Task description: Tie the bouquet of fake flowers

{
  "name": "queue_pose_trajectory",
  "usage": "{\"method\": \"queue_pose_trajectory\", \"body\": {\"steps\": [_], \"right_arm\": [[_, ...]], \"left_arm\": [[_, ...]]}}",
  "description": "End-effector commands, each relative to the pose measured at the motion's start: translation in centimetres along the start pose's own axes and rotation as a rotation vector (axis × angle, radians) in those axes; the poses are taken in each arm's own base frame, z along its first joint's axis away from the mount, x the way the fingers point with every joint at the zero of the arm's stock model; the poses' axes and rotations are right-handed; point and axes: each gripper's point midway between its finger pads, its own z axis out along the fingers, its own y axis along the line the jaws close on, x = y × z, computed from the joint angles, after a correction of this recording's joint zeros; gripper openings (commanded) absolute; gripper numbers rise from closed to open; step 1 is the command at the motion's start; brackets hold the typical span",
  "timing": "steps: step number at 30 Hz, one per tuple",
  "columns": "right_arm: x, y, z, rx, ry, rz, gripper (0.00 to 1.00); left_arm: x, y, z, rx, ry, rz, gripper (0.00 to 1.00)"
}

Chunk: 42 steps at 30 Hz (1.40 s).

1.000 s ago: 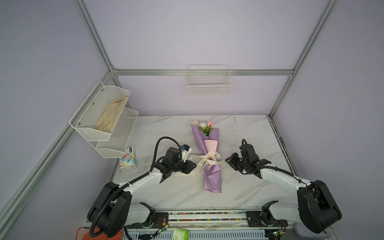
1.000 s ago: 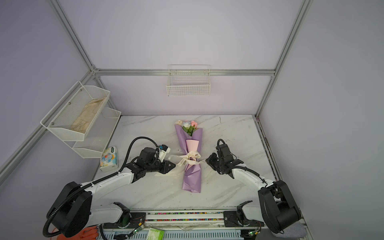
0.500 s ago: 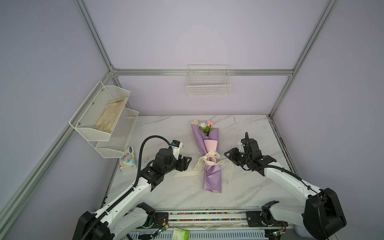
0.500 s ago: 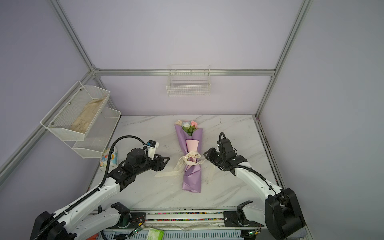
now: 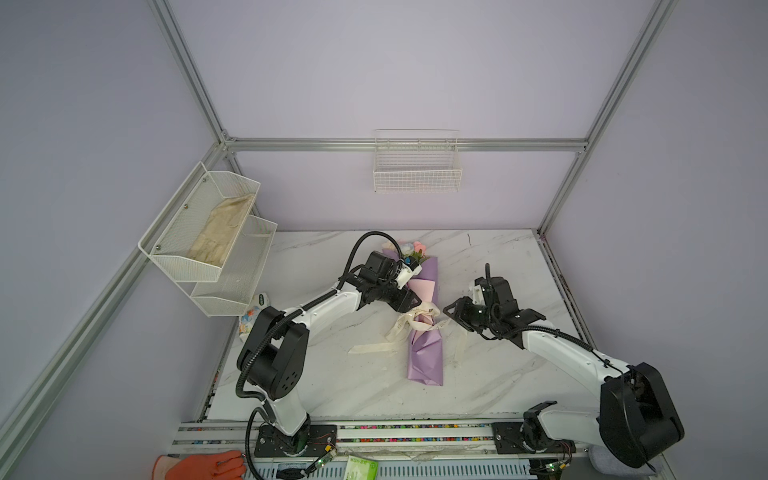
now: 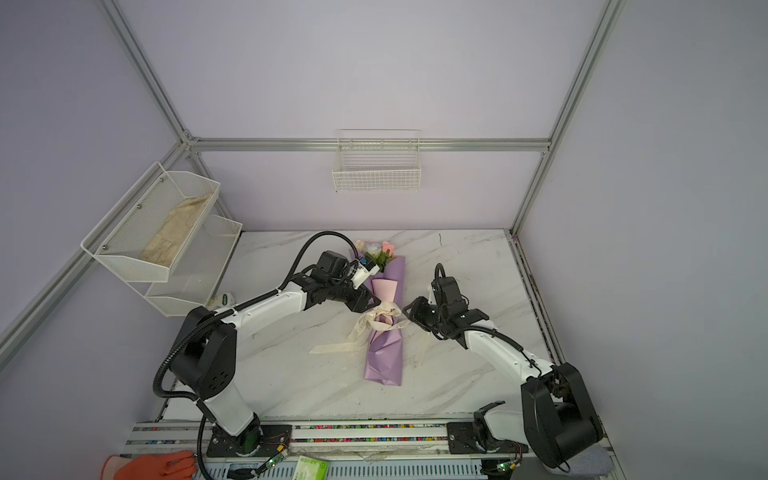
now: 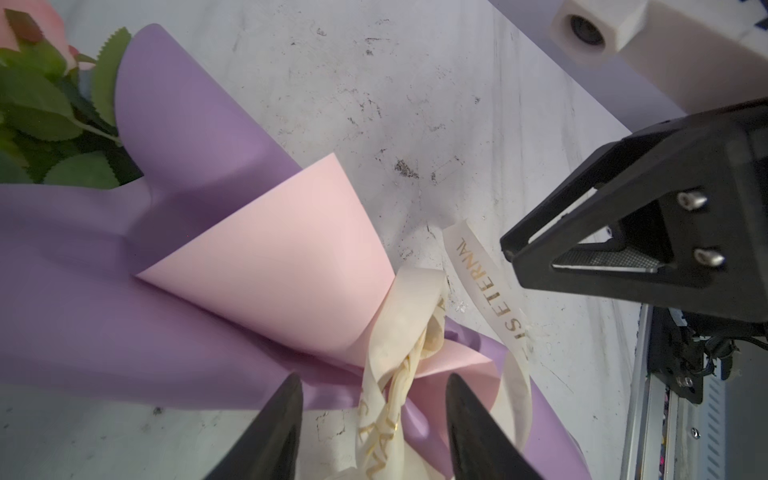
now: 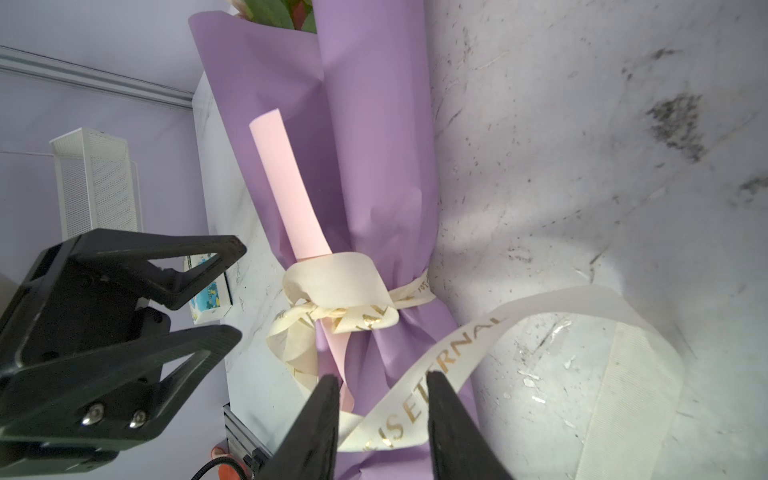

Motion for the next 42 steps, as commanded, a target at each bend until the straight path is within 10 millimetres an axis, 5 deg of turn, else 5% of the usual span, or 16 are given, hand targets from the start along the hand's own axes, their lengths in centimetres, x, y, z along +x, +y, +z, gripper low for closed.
{"method": "queue_pose_trajectory", "body": {"steps": [1,8,14,23,32,35,39,42], "right_arm": [[-0.5,1.1,0.2,-0.038,0.0,-0.031,0.38],[0.0,0.7,0.0,-0.031,0.015,-0.034,0.39],[1.5,-0.4,-0.9,-0.016,0.034,0.021,0.41],[3.8,-1.5,-1.2,-0.028,0.098,0.159,0.48],[2.7,1.1,0.4,-0.222,0.086,0.242,0.48],[2.2,1.4,1.0,-0.228,0.084,0.252,0.36],[1.2,1.3,1.2,-0.218,0.035,0.261,0.07],[0.4,1.4,1.2,-0.216,0.004,0.259,0.01]], "left_arm": [[-3.1,-1.5,-0.5,0.046,-0.025,0.098,0.54],[-2.2,-0.6,1.5,0.022,0.042,0.109,0.52],[-1.7,-0.7,2.5,0.042,0.083,0.112,0.36],[-2.3,-1.8,1.6,0.059,0.069,0.135,0.09],[-2.4,-3.0,0.2,0.076,0.046,0.145,0.06],[-2.2,-3.5,-0.1,0.081,0.043,0.149,0.06],[-1.7,-4.1,-0.3,0.098,0.049,0.147,0.06],[-1.2,-4.5,-0.4,0.111,0.054,0.143,0.06]]}}
